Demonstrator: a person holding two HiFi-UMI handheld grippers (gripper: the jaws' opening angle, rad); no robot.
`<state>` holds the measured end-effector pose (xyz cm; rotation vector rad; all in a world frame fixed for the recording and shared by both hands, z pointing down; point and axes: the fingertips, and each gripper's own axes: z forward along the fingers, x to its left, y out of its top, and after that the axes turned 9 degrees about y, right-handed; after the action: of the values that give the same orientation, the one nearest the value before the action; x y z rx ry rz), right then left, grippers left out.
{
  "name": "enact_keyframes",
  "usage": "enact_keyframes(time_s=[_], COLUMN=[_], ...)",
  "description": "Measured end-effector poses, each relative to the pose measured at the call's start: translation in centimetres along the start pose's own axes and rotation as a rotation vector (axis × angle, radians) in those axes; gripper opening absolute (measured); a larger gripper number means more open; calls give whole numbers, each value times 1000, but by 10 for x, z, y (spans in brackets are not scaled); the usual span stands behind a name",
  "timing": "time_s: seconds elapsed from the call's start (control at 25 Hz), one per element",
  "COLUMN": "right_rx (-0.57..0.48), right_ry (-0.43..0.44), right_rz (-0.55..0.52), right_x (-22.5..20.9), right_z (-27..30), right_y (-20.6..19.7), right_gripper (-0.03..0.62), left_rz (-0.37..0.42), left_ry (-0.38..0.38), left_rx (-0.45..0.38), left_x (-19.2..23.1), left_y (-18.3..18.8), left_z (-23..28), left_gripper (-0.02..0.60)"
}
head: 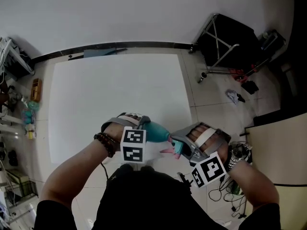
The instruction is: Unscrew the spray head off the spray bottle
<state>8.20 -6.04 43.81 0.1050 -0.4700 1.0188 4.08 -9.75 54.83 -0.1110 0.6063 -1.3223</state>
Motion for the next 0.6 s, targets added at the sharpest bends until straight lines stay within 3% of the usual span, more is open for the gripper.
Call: enact_keyframes(time_s=[0.28,0.6], right_rx=[-12,-19], right_ry=[13,13], right_rz=[-73,-124], right_x=[6,11], right_z=[-3,-7], right_y=[7,13], right_gripper=[118,118], left_rz=[58,137], left_ry=[5,76], left_rx=[21,15], left_x=[-4,2], left_y=[1,7], left_z=[-2,-9], left_gripper=[382,380])
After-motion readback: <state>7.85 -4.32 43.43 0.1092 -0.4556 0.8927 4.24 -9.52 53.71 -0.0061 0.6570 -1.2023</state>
